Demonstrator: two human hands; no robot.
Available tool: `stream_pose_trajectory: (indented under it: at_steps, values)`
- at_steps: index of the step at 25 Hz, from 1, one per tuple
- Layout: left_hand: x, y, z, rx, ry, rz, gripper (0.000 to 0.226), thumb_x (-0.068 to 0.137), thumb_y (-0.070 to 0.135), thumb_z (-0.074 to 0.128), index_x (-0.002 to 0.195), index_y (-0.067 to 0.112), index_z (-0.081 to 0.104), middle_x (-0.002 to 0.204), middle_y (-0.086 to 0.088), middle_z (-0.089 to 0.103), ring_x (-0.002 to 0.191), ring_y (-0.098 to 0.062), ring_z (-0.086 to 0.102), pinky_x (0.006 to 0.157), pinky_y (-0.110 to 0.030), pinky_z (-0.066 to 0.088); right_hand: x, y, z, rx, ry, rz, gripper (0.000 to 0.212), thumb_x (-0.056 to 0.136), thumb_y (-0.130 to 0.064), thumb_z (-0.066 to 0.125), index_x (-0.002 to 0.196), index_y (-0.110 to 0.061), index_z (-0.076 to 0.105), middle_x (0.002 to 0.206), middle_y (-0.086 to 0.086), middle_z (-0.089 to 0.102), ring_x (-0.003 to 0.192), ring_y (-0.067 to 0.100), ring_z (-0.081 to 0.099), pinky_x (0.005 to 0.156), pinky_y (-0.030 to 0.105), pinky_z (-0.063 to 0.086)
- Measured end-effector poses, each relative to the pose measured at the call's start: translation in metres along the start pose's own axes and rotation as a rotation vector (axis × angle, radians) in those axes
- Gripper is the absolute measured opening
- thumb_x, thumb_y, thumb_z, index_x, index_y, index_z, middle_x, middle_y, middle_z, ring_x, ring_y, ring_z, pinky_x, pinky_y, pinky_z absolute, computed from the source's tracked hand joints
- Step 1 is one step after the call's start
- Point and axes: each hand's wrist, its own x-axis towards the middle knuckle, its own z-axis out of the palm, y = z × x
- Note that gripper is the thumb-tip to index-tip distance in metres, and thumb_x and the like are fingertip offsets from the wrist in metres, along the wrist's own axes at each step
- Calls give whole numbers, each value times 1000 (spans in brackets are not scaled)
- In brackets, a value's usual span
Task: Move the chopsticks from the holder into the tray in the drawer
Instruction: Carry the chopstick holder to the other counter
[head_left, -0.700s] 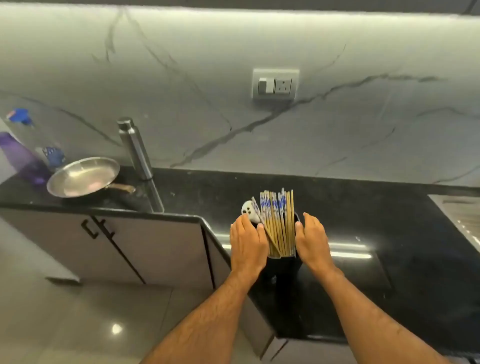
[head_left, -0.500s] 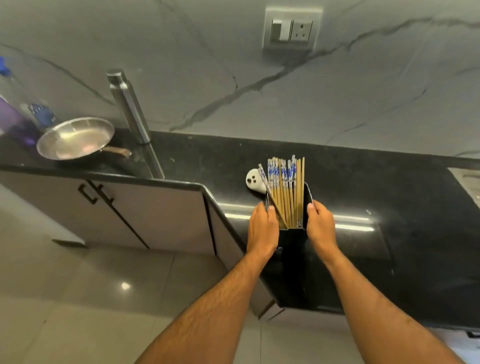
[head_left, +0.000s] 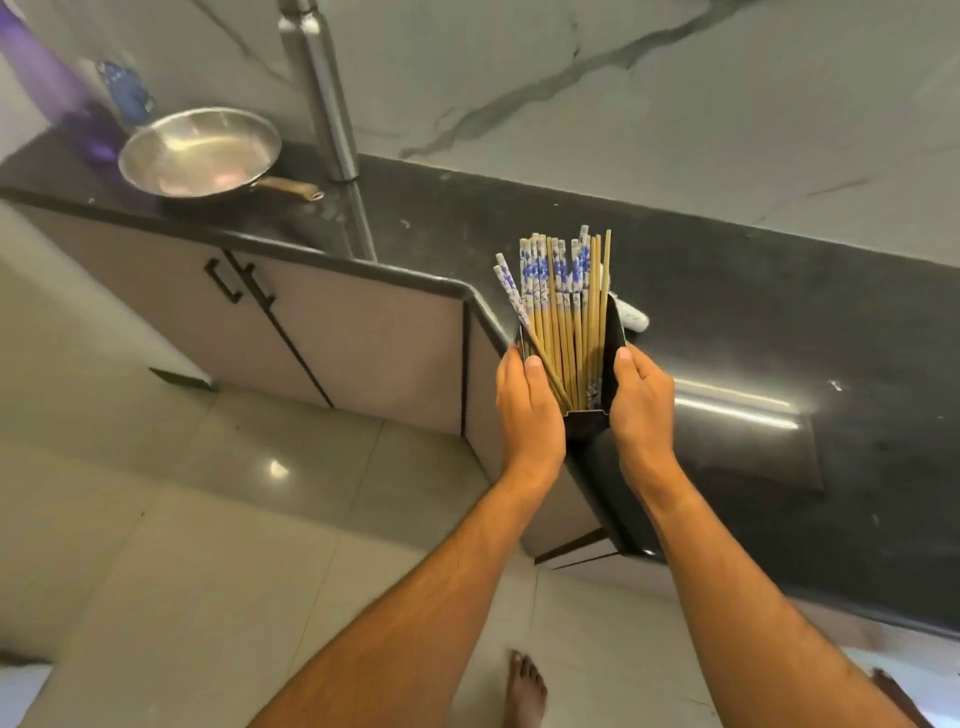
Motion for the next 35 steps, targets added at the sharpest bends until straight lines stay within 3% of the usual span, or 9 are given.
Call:
stream_pose_trajectory:
  at_steps: [4,6,8,12,19,21,25,29,35]
  values:
    - [-2,-15,-78,-45,111,-45,44,110,26,34,152,16,39,144,6,47,124,6,45,108,-20,34,-38,0,64,26,-119,-47,41,107,-25,37,90,-5,68,91,19,70,80,27,64,73,46,54]
    - [-6,-30,-120,-127,192,-87,45,110,26,35,153,14,38,151,2,45,136,-4,42,116,-28,34,-64,10,99,48,-196,-73,40,107,-23,39,87,-16,72,82,3,72,75,11,62,67,33,53]
    - [-18,-50,-162,-199,311,-116,42,110,24,35,148,11,46,145,-2,54,134,-9,49,112,-29,41,-93,26,132,55,-297,-83,38,108,-22,39,91,-20,73,82,-6,72,77,9,64,66,27,54]
    - [-59,-95,-228,-217,554,-161,35,110,25,34,133,17,60,121,4,66,113,-6,62,86,-14,52,-151,68,184,46,-537,-71,36,110,-19,37,111,-12,72,101,6,74,95,22,69,80,40,58]
    - [-177,-164,-308,-219,982,-175,37,110,17,34,140,13,56,130,-2,65,120,-12,60,97,-24,53,-279,124,221,25,-942,-58,35,111,-19,37,124,-17,69,110,4,74,104,24,69,90,49,58]
    - [-222,-179,-325,-234,1110,-176,37,110,17,34,140,13,56,130,-2,65,121,-12,61,100,-28,52,-324,135,221,-4,-1066,-36,35,111,-18,37,129,-11,66,114,8,73,108,23,69,95,56,56]
    - [-327,-200,-353,-319,1378,-129,36,111,19,34,139,16,56,127,4,66,119,-9,62,90,-17,53,-428,150,204,-50,-1322,-35,36,111,-18,36,134,-13,63,121,7,71,115,23,67,96,55,57]
    - [-436,-212,-363,-367,1581,-141,35,111,24,35,139,23,55,128,9,64,122,-10,60,98,-26,53,-526,165,170,-96,-1524,-70,38,111,-21,35,139,-16,61,126,3,70,120,20,66,99,52,56]
    - [-670,-237,-355,-397,1899,-156,34,110,24,36,137,20,57,130,3,62,123,-11,58,107,-37,49,-719,204,49,-163,-1782,-170,37,111,-16,37,137,-14,63,124,3,72,114,15,67,96,37,58]
